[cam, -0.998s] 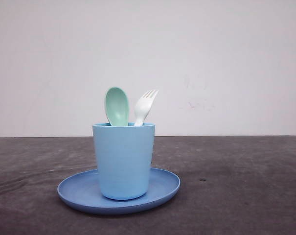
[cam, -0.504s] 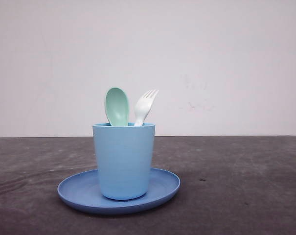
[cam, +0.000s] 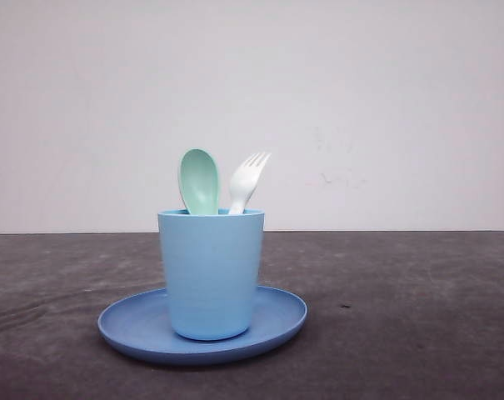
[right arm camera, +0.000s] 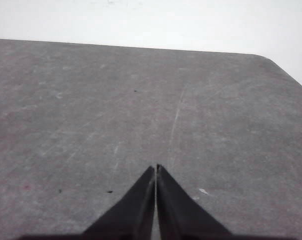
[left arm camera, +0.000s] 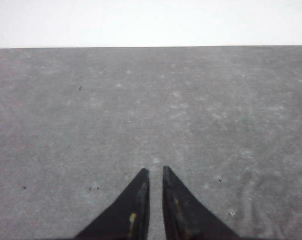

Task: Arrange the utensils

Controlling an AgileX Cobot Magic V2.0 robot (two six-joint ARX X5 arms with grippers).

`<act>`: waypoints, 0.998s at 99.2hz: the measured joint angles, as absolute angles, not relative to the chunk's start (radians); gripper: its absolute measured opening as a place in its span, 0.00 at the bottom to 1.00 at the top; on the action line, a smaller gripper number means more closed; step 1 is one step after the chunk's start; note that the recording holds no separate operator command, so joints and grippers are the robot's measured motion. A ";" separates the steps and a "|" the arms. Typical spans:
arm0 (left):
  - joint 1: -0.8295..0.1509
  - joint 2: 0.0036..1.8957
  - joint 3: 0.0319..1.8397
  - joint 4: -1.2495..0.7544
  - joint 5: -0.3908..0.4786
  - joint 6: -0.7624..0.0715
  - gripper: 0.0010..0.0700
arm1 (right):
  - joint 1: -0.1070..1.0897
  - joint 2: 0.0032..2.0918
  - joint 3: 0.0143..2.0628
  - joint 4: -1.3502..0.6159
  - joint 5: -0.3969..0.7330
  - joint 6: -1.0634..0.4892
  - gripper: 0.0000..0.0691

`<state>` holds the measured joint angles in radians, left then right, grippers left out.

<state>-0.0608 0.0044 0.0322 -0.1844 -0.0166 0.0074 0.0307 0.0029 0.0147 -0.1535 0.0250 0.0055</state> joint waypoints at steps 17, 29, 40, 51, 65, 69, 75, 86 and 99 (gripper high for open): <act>-0.061 0.004 0.032 -0.184 -0.017 0.007 0.02 | 0.020 0.004 0.015 -0.157 0.026 0.006 0.00; -0.061 0.004 0.032 -0.184 -0.017 0.007 0.02 | 0.020 0.004 0.015 -0.157 0.026 0.006 0.00; -0.061 0.004 0.032 -0.184 -0.017 0.007 0.02 | 0.020 0.004 0.015 -0.157 0.026 0.006 0.00; -0.061 0.004 0.032 -0.184 -0.017 0.007 0.02 | 0.020 0.004 0.015 -0.157 0.026 0.006 0.00; -0.061 0.004 0.032 -0.184 -0.017 0.007 0.02 | 0.020 0.004 0.015 -0.157 0.026 0.006 0.00; -0.061 0.004 0.032 -0.184 -0.017 0.007 0.02 | 0.020 0.004 0.015 -0.157 0.026 0.006 0.00; -0.061 0.004 0.032 -0.184 -0.017 0.007 0.02 | 0.020 0.004 0.015 -0.157 0.026 0.006 0.00; -0.061 0.004 0.032 -0.184 -0.017 0.007 0.02 | 0.020 0.004 0.015 -0.157 0.026 0.006 0.00; -0.061 0.004 0.032 -0.184 -0.017 0.007 0.02 | 0.020 0.004 0.015 -0.157 0.026 0.006 0.00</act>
